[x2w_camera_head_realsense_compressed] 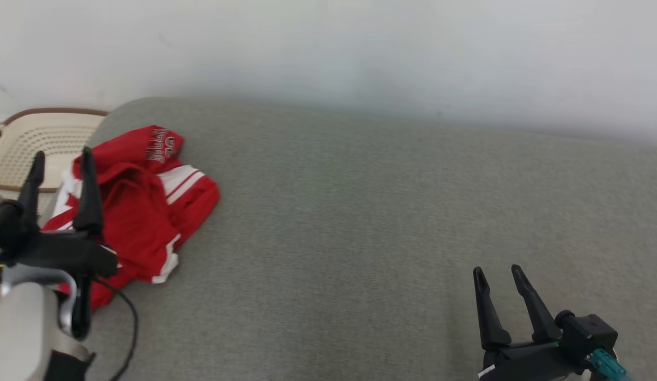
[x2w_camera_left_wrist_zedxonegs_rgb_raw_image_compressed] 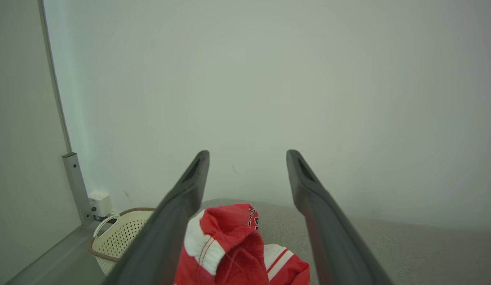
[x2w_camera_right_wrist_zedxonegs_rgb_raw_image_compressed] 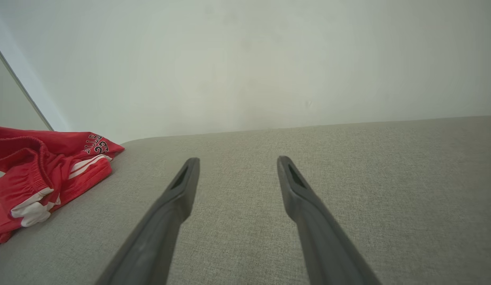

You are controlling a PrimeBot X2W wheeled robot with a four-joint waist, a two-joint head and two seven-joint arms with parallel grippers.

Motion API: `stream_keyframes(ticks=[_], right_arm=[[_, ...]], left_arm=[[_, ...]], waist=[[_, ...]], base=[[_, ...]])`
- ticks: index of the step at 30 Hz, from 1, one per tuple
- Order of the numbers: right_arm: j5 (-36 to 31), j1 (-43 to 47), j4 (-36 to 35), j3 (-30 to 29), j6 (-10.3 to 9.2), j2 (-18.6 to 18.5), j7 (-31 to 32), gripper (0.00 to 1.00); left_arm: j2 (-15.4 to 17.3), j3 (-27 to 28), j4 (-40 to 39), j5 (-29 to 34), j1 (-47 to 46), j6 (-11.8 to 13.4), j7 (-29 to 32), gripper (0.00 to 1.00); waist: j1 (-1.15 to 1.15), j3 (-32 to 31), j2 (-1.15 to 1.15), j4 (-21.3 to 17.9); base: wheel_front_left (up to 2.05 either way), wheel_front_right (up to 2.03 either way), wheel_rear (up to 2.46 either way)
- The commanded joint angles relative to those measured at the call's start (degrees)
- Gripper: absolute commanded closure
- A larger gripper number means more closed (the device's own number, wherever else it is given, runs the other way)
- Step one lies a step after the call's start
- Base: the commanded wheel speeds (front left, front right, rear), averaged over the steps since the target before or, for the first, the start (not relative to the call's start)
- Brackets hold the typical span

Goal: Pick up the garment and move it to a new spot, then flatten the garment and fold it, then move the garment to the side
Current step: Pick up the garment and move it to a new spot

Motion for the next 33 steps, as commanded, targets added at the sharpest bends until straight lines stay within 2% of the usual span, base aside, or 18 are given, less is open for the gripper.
stream_keyframes(ticks=[1, 7, 18, 22, 26, 33], right_arm=[[0.1, -0.5, 0.0, 0.1, 0.04, 0.1, 0.0, 0.0], [0.2, -1.9, 0.3, 0.6, 0.04, 0.8, 0.0, 0.0], [0.8, -3.3, 1.0, 0.8, 0.04, 1.2, 0.0, 0.0], [0.4, -3.0, 1.0, 0.6, 0.04, 1.4, 0.0, 0.0], [0.1, -3.0, 1.4, 0.5, 0.04, 1.6, 0.0, 0.0], [0.1, -3.5, 1.5, 1.1, 0.04, 1.4, 0.0, 0.0]], left_arm=[[1.2, 0.4, 1.9, -0.3, -1.6, -0.2, 0.7, 0.0], [4.9, 1.4, 9.8, -0.9, -5.9, -0.6, 2.5, 0.0], [10.9, 1.9, 22.2, 1.2, -9.7, 2.8, 4.3, 0.0], [12.0, 1.5, 25.6, 1.8, -10.4, 4.3, 5.0, 0.0], [12.2, 0.7, 29.2, 2.1, -11.2, 4.8, 8.4, 0.0], [11.9, -1.1, 36.1, 1.9, -12.9, 3.1, 15.3, 0.0]], waist=[[-0.01, 2.6, -0.01, -4.7], [-0.01, 4.8, -0.01, -8.6], [-0.01, 6.8, -0.01, -12.6], [-0.01, 6.9, -0.01, -12.9], [-0.01, 6.7, -0.01, -12.5], [-0.01, 7.0, -0.01, -12.1]], base=[[0.0, 0.0, 0.0], [0.0, 0.0, 0.0], [0.0, 0.0, 0.0], [0.0, 0.0, 0.0], [0.0, 0.0, 0.0], [0.0, 0.0, 0.0]])
